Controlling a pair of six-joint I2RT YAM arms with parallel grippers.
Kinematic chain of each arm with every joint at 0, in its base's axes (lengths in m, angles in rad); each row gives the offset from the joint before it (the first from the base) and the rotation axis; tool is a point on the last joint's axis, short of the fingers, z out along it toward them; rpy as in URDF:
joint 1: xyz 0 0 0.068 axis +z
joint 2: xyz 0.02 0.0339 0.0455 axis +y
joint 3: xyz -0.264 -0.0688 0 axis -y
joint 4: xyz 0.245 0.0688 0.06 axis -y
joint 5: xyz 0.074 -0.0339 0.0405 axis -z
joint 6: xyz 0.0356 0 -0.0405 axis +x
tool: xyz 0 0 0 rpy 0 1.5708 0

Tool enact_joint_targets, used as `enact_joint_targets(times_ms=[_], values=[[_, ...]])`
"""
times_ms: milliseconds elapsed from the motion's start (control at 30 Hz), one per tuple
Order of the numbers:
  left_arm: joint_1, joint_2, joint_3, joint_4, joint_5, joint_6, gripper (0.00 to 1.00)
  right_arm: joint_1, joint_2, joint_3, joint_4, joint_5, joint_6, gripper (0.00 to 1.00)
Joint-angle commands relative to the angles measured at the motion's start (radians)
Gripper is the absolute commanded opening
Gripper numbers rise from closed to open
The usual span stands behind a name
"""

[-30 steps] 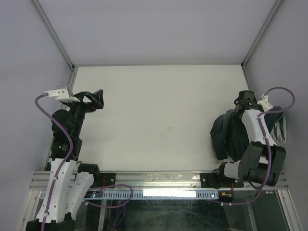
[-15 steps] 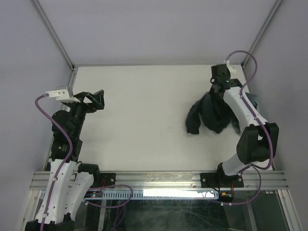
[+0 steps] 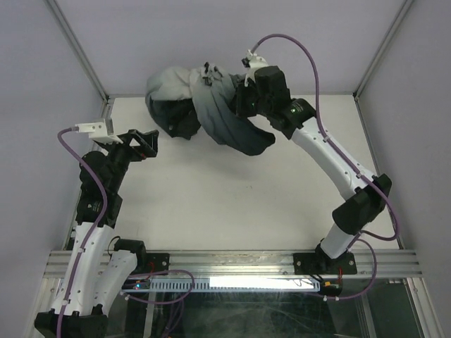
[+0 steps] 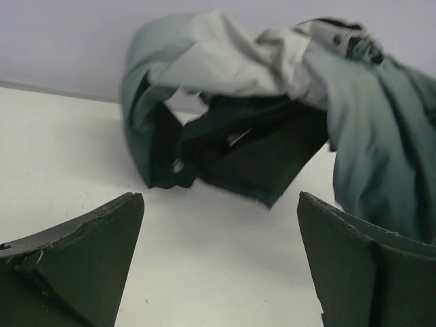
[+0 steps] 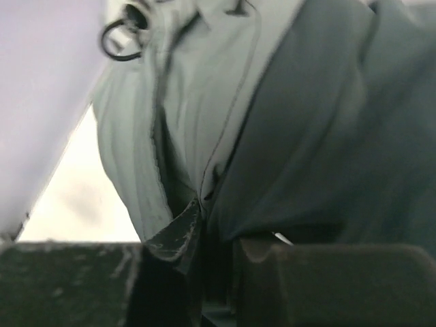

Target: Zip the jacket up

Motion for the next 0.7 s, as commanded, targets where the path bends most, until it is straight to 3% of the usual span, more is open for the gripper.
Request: enact_joint_targets(times_ms=[0,167,333,500,667], values=[[-0.007,0.021,0.057,-0.003,0.048,-0.022,0.99,-0.003,-0.119,-0.232,0.083,-0.086,0.006,0.23],[-0.007,0.071,0.07,-0.029,0.068,-0.035,0.99,-0.015,-0.187,-0.476,0.035,0.068,0.013,0.51],[-0.006,0.153,0.092,-0.065,0.081,-0.041,0.99,0.027,-0.259,-0.57,0.034,0.04,-0.046,0.71],[-0.005,0.278,0.11,-0.124,0.068,-0.1,0.99,0.106,-0.246,-0.63,0.092,-0.019,-0.116,0.79],[-0.006,0.417,0.141,-0.185,0.044,-0.113,0.99,0.193,-0.124,-0.651,0.159,-0.005,-0.153,0.83]])
